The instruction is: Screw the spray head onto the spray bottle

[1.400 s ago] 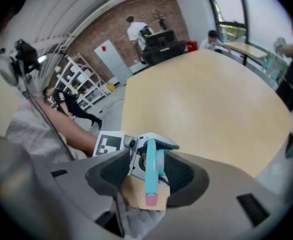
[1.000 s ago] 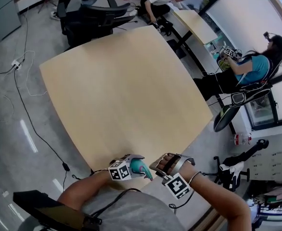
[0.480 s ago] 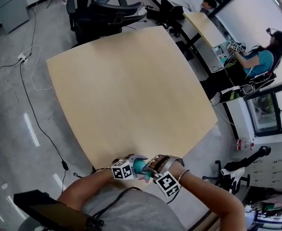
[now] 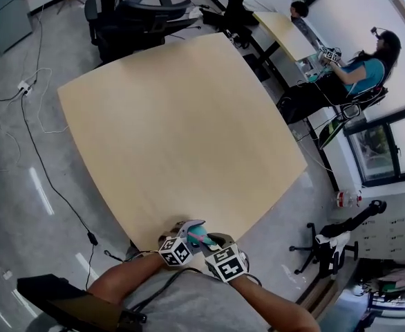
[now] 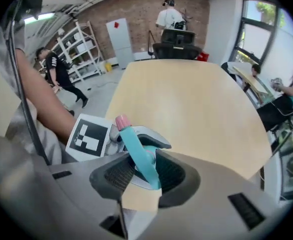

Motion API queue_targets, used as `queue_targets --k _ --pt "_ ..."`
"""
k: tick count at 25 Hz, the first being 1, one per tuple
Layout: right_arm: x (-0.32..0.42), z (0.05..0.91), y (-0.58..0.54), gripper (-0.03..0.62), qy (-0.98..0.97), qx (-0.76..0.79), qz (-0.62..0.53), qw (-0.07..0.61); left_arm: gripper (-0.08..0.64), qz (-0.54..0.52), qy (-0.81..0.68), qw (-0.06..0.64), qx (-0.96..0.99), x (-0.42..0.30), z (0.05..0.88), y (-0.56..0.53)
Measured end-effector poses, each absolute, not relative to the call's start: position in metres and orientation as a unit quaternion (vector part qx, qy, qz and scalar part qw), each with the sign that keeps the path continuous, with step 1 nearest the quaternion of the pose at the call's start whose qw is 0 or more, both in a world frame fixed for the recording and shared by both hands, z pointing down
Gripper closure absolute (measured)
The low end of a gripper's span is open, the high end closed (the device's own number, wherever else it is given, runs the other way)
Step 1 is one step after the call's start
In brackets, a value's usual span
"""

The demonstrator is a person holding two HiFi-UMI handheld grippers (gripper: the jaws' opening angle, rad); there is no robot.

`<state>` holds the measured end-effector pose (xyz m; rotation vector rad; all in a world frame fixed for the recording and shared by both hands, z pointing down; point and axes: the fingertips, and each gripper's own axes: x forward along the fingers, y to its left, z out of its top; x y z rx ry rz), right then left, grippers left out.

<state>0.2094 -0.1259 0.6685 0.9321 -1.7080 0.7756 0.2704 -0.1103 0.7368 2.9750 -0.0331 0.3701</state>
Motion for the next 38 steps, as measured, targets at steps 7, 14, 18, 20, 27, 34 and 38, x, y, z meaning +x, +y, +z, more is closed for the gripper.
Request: queue_targets --k 7,14,18,20,27,34,38 --pt "0.213 0.67 -0.12 0.465 -0.733 0.349 0.294 0.505 0.198 0.127 -0.006 0.068 0.99 0.278 0.742 -0.108" --pt "0.218 0.604 -0.121 0.451 -0.764 0.002 -0.172 0.621 0.196 0.127 0.092 0.067 0.985 0.275 0.743 -0.097" --pt "0.217 0.604 -0.102 0.451 -0.675 -0.169 -0.42 0.582 0.195 0.128 0.141 0.106 0.976 0.274 0.742 -0.099" --pt "0.213 0.616 -0.095 0.451 -0.647 -0.227 -0.46 0.564 0.193 0.129 0.159 0.123 0.971 0.275 0.742 -0.101" --pt "0.224 0.636 -0.107 0.448 -0.59 -0.321 -0.477 0.567 0.185 0.145 0.205 0.104 0.962 0.275 0.742 -0.098" --pt "0.213 0.65 -0.086 0.427 -0.589 -0.382 -0.461 0.543 0.181 0.163 0.231 0.067 0.957 0.27 0.745 -0.085" --pt "0.216 0.653 -0.081 0.418 -0.589 -0.379 -0.435 0.566 0.181 0.165 0.233 0.064 0.956 0.271 0.746 -0.083"
